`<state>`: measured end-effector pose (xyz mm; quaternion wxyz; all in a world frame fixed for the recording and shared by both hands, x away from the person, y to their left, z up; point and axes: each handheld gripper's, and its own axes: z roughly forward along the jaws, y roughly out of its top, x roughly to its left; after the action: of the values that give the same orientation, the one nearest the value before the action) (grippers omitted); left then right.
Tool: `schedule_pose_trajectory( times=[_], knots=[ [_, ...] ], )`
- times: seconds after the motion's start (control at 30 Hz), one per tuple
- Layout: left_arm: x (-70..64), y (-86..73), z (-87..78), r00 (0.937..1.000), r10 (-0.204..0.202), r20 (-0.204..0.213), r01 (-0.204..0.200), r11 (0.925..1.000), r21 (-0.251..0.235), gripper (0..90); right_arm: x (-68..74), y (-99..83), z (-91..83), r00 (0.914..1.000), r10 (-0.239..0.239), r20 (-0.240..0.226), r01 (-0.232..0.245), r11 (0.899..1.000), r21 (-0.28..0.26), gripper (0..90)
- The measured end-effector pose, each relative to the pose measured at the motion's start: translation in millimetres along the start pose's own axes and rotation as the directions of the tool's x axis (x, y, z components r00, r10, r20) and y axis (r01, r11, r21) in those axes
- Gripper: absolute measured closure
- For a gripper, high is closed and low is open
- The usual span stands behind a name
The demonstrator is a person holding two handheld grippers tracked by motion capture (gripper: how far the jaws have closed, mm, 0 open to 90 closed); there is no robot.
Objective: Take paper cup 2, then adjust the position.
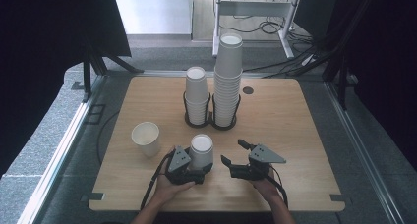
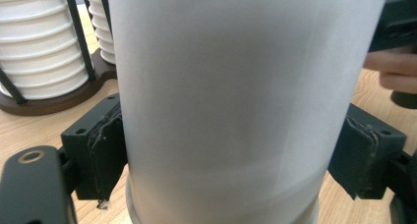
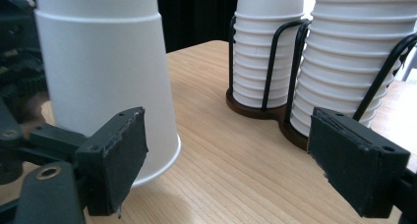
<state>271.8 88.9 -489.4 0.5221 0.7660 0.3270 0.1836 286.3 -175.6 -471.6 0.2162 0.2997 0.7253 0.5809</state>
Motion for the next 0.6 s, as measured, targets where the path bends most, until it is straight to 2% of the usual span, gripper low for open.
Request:
schedule_pose_trajectory(
  times=[0.23,0.6],
  knots=[
    [1.5,1.1,2.8,1.0,-0.004,-0.002,0.004,0.9999,0.012,13.7,4.6,6.0,-4.1,0.9998,0.002,-0.019,-0.003,1.0,-0.029,15.5],
    [-5.0,-0.4,10.3,0.9994,0.034,0.004,-0.034,0.9983,0.048,13.6,15.3,12.4,-5.9,0.9983,-0.014,-0.057,0.011,0.999,-0.048,15.5]
  ],
)
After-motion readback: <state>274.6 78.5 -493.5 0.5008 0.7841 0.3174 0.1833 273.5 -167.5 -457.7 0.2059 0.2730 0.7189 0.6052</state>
